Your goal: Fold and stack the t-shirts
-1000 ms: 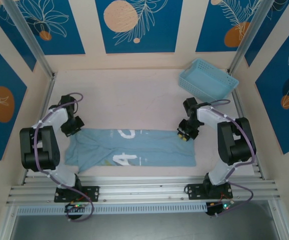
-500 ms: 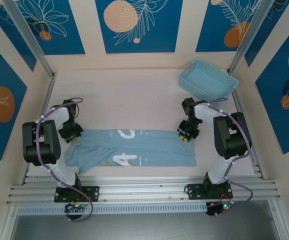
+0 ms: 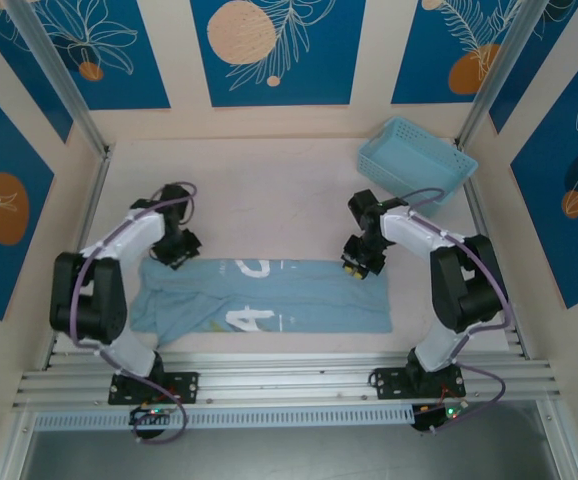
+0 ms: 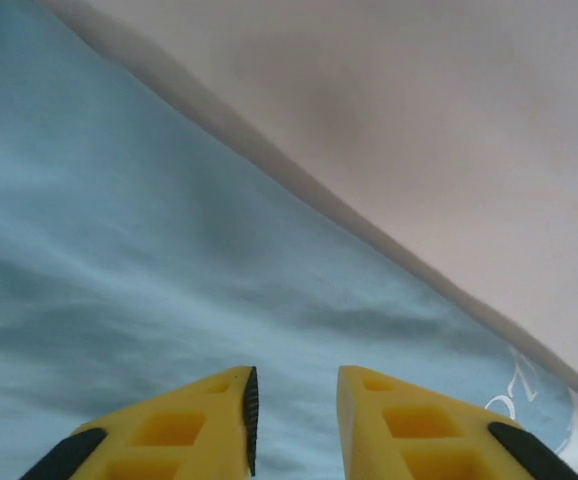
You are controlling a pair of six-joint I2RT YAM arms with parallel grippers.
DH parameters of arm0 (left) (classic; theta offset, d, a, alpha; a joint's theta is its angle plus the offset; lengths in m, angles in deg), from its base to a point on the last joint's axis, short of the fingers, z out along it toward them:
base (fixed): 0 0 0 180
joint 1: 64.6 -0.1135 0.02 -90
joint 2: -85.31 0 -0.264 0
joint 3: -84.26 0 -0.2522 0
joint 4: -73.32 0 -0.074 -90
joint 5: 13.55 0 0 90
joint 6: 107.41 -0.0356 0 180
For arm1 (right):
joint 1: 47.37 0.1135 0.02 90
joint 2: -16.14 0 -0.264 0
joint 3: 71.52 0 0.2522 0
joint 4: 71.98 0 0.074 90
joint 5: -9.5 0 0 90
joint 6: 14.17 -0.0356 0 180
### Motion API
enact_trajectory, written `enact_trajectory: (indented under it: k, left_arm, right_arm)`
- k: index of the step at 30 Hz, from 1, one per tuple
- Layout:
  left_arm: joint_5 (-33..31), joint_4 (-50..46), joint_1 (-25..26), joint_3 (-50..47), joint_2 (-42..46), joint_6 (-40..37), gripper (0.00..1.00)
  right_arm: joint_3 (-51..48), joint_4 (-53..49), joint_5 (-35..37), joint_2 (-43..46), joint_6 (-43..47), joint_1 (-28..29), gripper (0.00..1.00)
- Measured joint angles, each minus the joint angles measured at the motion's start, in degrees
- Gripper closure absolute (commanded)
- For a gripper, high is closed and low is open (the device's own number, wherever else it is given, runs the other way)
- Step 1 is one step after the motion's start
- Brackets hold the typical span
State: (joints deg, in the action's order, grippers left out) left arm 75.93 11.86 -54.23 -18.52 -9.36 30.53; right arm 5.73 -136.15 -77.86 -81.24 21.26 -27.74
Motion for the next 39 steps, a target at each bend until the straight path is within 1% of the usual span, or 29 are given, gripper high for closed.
enact_trajectory:
  k: [2,5,8,12,16,17,19,20,23,26,28,30,32,34,36,39]
  left_arm:
    - [2.4,0.8,1.1,-0.6,-3.5,1.1,0.78]
    - [4.3,1.0,1.1,-0.4,-8.0,1.5,0.78]
    - [5.1,0.5,0.7,2.2,-9.8,1.2,0.78]
    - [6.8,-0.7,-0.1,9.9,-15.5,-0.1,0.76]
    - [8.8,0.6,-1.4,20.3,-22.4,-2.4,0.69]
    - [9.0,1.2,-1.5,22.3,-23.5,-3.0,0.66]
    - [8.9,2.5,-1.6,24.7,-24.3,-4.3,0.57]
    - [8.6,2.4,-1.6,25.2,-24.2,-4.7,0.56]
    - [6.6,2.1,-1.6,23.7,-20.4,-5.8,0.55]
    - [5.0,1.9,-1.9,17.3,-11.9,-6.6,0.58]
    - [5.3,1.8,-2.5,11.9,-5.8,-7.0,0.62]
    - [7.5,2.4,-3.0,7.8,-2.3,-6.8,0.64]
    - [9.6,3.2,-2.7,5.5,-2.0,-6.2,0.64]
    - [10.2,4.8,-1.5,4.8,-3.0,-6.0,0.65]
    - [10.4,7.6,0.4,4.8,-3.5,-6.1,0.65]
    - [10.6,11.0,2.4,5.7,-4.9,-6.8,0.64]
  right_arm:
    - [-0.2,0.5,-1.5,-2.4,-1.0,-0.4,0.84]
    - [1.4,-0.5,-3.3,-8.4,-1.4,-1.7,0.86]
    - [7.7,-4.0,-3.7,-13.0,-1.3,-3.4,0.86]
    - [16.2,-6.6,-3.1,-18.6,-0.9,-5.8,0.86]
    - [26.9,-8.3,-2.3,-25.0,1.3,-9.1,0.87]
    - [29.7,-8.5,-1.9,-26.5,2.3,-9.6,0.86]
    - [35.1,-8.2,-0.2,-29.4,5.1,-10.2,0.83]
    - [36.3,-7.5,0.6,-29.9,6.2,-10.3,0.81]
    - [36.6,-6.0,3.0,-29.1,9.5,-10.1,0.77]
    - [33.8,-4.5,4.1,-25.3,11.5,-9.4,0.76]
    - [30.8,-3.6,4.2,-21.0,12.4,-8.4,0.76]
    - [28.6,-2.8,4.2,-17.5,12.9,-7.2,0.76]
    - [26.9,-2.3,3.7,-14.6,13.1,-5.8,0.76]
    - [24.8,-0.9,2.8,-12.2,13.3,-4.5,0.76]
    - [22.1,1.1,0.2,-10.1,13.8,-3.5,0.73]
    - [18.2,4.3,-4.3,-7.1,15.1,-2.3,0.65]
